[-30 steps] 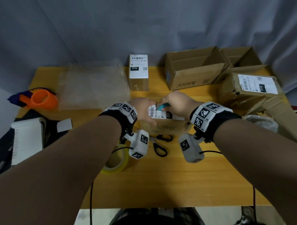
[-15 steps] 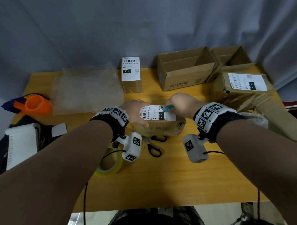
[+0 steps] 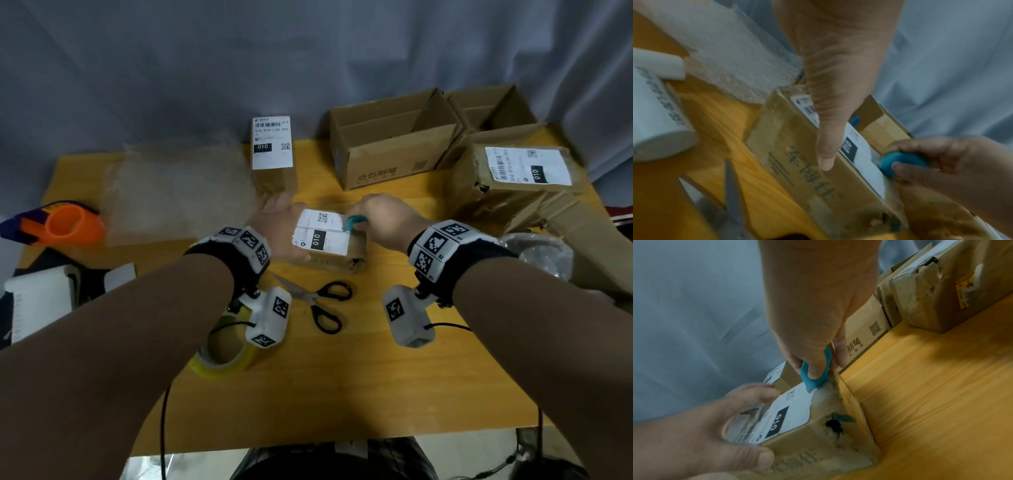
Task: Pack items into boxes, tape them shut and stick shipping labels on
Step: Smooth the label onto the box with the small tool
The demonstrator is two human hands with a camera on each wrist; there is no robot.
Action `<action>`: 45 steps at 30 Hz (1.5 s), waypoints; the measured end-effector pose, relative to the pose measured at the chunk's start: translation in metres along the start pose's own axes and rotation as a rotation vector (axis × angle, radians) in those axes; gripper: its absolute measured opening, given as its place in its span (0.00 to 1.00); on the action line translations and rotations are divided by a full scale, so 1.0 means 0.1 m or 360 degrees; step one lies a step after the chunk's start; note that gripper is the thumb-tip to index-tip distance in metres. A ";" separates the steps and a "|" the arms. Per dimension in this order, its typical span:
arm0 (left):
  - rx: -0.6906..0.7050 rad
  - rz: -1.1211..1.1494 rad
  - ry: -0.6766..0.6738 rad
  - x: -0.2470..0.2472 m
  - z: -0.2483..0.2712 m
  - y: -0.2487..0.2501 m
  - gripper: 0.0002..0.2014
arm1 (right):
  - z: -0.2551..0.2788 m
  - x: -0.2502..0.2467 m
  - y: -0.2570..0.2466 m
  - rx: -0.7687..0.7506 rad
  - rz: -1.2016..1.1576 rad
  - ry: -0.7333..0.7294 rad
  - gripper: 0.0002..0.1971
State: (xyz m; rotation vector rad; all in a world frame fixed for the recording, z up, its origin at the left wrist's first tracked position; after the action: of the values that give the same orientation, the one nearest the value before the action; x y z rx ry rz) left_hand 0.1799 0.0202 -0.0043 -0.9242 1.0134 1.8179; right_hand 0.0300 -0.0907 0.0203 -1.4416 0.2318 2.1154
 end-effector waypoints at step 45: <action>-0.0136 0.0289 -0.0190 -0.07 -0.36 0.12 0.51 | -0.06 0.28 0.41 0.0771 -0.1725 0.0428 0.12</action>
State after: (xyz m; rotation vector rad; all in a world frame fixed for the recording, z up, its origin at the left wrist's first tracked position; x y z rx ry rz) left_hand 0.1791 -0.0181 -0.0091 -0.7844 0.9771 2.0561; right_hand 0.0051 -0.1174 -0.0139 -1.1415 0.0270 0.9127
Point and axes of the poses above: each hand's wrist, its own z-axis away from the middle knuckle, its own x-axis out of the palm, y = z × x, the point moved 3 cm from there along -z, towards the middle knuckle, and after that the axes turned 10 degrees about z, right-handed, at the moved point
